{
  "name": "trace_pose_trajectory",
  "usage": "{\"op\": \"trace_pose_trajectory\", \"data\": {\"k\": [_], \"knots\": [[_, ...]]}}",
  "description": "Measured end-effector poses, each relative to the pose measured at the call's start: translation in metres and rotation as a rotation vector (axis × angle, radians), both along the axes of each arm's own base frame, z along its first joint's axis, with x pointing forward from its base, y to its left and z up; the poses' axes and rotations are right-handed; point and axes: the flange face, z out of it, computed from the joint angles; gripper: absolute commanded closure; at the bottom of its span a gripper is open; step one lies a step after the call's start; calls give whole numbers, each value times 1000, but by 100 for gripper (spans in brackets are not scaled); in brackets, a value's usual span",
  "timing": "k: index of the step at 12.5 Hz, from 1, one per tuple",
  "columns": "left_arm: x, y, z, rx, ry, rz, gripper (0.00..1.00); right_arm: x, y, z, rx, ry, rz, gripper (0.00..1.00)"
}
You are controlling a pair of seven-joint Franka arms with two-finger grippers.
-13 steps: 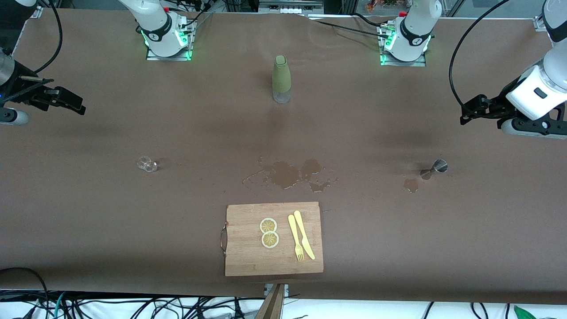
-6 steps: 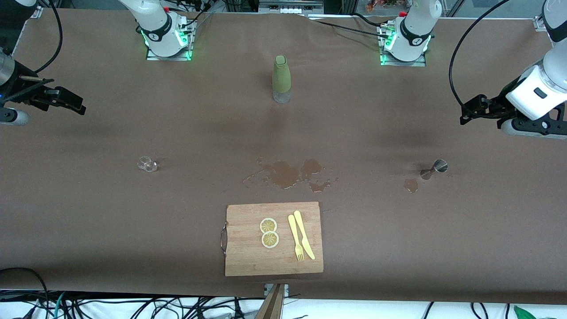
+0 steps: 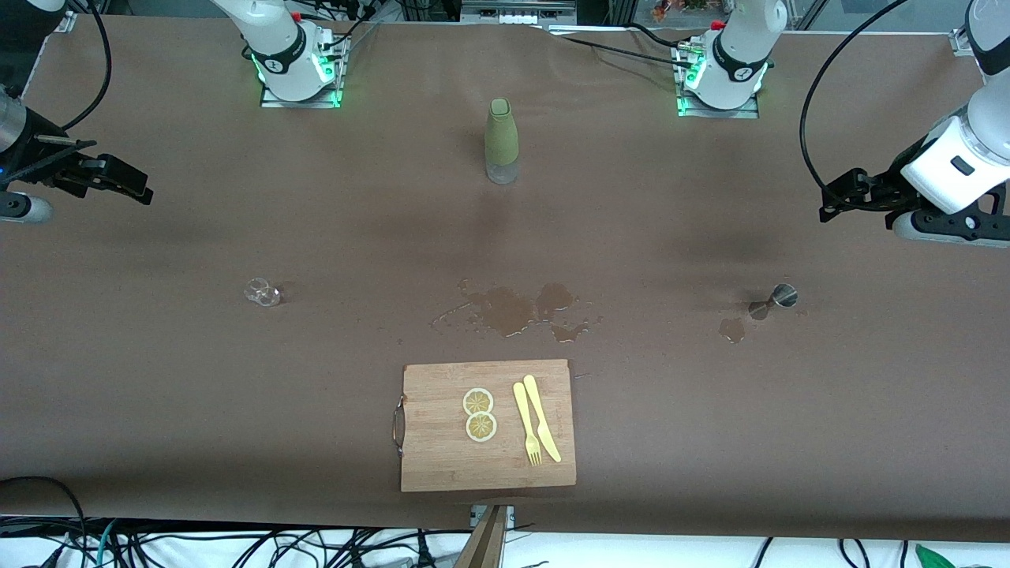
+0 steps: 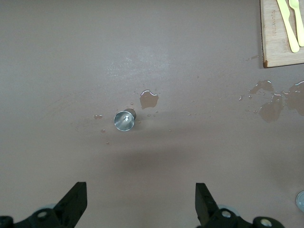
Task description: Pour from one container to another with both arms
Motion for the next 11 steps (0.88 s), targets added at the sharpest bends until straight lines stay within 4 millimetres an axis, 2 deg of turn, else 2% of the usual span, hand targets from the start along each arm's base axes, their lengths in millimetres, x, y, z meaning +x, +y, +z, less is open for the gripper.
{"op": "trace_pose_trajectory", "data": {"k": [11], "knots": [[-2, 1, -1, 1, 17, 3, 0, 0, 0, 0, 0, 0, 0, 0]]}}
